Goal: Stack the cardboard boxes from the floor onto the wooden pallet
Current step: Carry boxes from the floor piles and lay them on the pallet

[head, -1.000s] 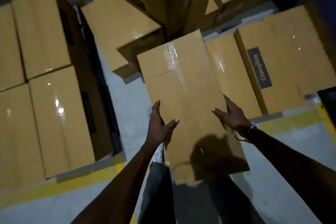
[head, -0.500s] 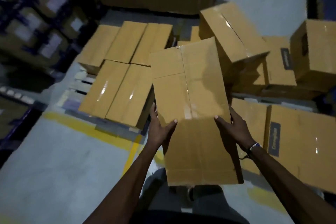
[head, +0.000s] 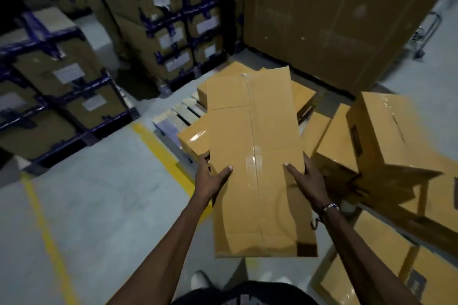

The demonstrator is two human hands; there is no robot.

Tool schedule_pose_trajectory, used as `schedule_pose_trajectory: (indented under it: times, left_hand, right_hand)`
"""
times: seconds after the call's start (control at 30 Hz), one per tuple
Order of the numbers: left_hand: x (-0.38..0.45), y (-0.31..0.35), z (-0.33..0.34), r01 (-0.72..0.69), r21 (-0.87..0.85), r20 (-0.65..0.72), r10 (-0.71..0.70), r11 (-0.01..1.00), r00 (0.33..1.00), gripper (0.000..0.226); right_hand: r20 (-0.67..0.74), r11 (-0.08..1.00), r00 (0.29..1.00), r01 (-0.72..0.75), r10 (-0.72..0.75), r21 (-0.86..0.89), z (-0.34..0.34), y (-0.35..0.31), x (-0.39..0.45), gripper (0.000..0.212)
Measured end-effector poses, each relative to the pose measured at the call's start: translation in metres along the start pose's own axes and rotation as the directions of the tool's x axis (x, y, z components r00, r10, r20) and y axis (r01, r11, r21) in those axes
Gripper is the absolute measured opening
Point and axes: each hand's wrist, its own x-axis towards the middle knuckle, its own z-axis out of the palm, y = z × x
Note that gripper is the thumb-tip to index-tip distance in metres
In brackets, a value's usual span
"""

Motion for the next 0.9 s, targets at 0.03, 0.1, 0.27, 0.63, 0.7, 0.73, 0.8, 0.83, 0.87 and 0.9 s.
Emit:
schedule_pose_trajectory:
  times: [0.03,0.1,0.27,0.63,0.7,0.73,0.8,0.83,0.87,0.9]
  left_hand:
    - [0.003,-0.004,-0.02,0.008,-0.004,-0.02,-0.008,1.0,1.0,0.082]
    - [0.008,-0.012,-0.059,0.026,-0.013,-0.066,-0.027,1.0,0.997,0.081]
    - [0.024,-0.031,-0.143,0.039,-0.039,-0.12,-0.044,0.998,0.992,0.074]
    - [0.106,-0.039,-0.246,0.071,-0.059,-0.156,-0.08,0.996,0.985,0.076]
    - [0.133,-0.037,-0.256,0.08,-0.067,-0.164,-0.09,0.995,0.982,0.075]
    - [0.148,-0.036,-0.261,0.084,-0.067,-0.172,-0.094,0.994,0.981,0.075]
    - [0.18,-0.033,-0.269,0.087,-0.063,-0.182,-0.097,0.994,0.979,0.075]
    - [0.196,-0.03,-0.273,0.085,-0.062,-0.187,-0.096,0.994,0.978,0.075]
    - [0.211,-0.026,-0.276,0.083,-0.059,-0.191,-0.093,0.995,0.977,0.074]
    - [0.226,-0.022,-0.28,0.083,-0.055,-0.192,-0.092,0.995,0.977,0.074]
  right_hand:
    - [0.019,1.0,1.0,-0.004,0.003,0.014,0.019,-0.009,0.0,0.062]
    - [0.053,1.0,0.999,-0.002,0.0,0.028,0.057,-0.019,0.002,0.067]
    - [0.12,1.0,0.993,-0.023,0.022,0.01,0.143,-0.035,0.019,0.094]
    - [0.146,1.0,0.989,0.022,-0.023,0.01,0.264,-0.103,0.077,0.071]
    - [0.154,0.999,0.987,0.046,-0.049,0.019,0.28,-0.115,0.1,0.062]
    - [0.164,0.998,0.985,0.053,-0.056,0.025,0.288,-0.122,0.112,0.06]
    - [0.179,0.998,0.982,0.057,-0.061,0.031,0.303,-0.132,0.141,0.057]
    - [0.183,0.997,0.981,0.064,-0.069,0.032,0.311,-0.138,0.156,0.057]
    - [0.186,0.997,0.98,0.066,-0.071,0.033,0.318,-0.144,0.171,0.056]
    - [0.188,0.998,0.98,0.062,-0.067,0.03,0.326,-0.149,0.186,0.055]
